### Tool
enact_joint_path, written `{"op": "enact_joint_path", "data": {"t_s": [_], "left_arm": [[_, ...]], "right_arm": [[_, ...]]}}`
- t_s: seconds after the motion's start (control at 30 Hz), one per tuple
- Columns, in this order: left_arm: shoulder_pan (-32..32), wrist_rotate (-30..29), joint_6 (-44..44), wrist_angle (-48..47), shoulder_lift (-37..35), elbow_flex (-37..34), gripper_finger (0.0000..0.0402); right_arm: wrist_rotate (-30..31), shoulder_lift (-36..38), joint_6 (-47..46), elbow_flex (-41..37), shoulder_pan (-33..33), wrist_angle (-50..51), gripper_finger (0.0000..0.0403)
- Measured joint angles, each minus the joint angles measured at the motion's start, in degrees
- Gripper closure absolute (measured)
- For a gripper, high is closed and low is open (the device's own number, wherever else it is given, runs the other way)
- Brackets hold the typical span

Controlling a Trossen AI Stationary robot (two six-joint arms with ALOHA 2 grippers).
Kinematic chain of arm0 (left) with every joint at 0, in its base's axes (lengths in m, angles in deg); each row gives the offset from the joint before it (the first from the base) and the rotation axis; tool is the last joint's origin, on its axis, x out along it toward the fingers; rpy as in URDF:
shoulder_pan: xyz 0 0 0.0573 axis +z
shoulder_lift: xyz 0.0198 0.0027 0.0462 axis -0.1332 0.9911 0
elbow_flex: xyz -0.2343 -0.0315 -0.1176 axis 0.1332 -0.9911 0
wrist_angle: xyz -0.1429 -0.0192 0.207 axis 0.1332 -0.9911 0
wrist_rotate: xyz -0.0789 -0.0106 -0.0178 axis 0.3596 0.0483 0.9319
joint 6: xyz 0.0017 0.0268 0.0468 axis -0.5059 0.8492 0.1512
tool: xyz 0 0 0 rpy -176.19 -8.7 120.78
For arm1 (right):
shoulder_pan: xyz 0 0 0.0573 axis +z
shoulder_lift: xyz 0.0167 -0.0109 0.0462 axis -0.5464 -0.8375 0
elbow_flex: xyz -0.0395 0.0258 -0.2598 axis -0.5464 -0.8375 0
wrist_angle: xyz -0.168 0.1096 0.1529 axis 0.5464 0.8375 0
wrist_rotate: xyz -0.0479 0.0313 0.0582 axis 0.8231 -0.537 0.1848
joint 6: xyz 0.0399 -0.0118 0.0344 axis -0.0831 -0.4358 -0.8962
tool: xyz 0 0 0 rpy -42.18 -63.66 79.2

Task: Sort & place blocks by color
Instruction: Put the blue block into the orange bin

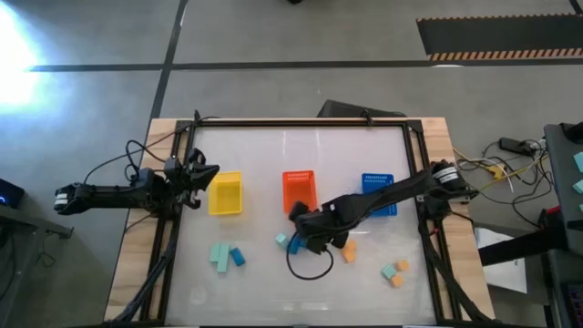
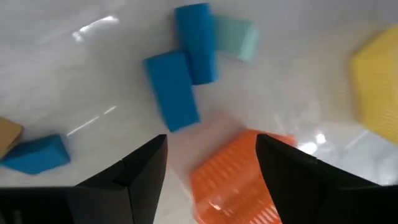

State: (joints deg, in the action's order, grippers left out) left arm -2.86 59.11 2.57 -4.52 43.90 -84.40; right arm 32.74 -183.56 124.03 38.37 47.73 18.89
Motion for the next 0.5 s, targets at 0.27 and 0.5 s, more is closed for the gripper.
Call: {"op": "enact_joint_path", "data": {"t_s": [0.27, 0.5], "left_arm": [[0.0, 0.0, 0.0, 0.0, 0.0, 0.0, 0.0391], [0.0, 0.0, 0.0, 0.0, 0.0, 0.0, 0.0391]], "right_arm": [[-3.0, -7.3, -0.6, 3.4, -0.1, 0.9, 0.0166], [-6.7, -12.1, -2.1, 9.4, -1.5, 6.2, 0.0167]]}}
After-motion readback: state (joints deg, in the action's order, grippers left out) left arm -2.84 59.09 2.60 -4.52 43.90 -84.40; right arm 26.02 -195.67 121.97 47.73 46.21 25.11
